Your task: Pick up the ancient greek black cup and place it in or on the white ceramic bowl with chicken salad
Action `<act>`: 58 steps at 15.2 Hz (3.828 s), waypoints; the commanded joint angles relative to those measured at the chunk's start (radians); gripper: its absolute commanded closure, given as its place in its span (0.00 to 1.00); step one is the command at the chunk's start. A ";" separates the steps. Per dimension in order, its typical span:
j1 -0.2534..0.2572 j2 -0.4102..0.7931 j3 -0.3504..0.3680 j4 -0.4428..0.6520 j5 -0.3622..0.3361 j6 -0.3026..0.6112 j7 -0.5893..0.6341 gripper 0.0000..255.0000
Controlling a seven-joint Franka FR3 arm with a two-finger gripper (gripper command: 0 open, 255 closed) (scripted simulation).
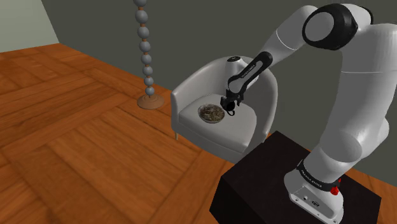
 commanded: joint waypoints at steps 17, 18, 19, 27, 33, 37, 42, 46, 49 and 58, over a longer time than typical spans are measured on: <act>-0.001 0.238 -0.058 0.160 -0.043 0.097 0.065 0.00; -0.001 0.238 -0.058 0.160 -0.043 0.097 0.065 0.00; -0.001 0.238 -0.058 0.160 -0.043 0.097 0.065 0.00; -0.001 0.241 -0.059 0.161 -0.044 0.099 0.066 1.00; -0.005 0.188 -0.051 0.144 -0.035 0.065 0.050 1.00; -0.009 0.139 -0.044 0.130 -0.026 0.030 0.034 1.00; -0.014 0.081 -0.036 0.118 -0.013 -0.015 0.014 1.00; -0.017 0.036 -0.030 0.112 -0.003 -0.052 -0.003 1.00; -0.019 0.004 -0.025 0.110 0.006 -0.082 -0.015 1.00; -0.023 -0.085 -0.015 0.116 0.031 -0.174 -0.052 1.00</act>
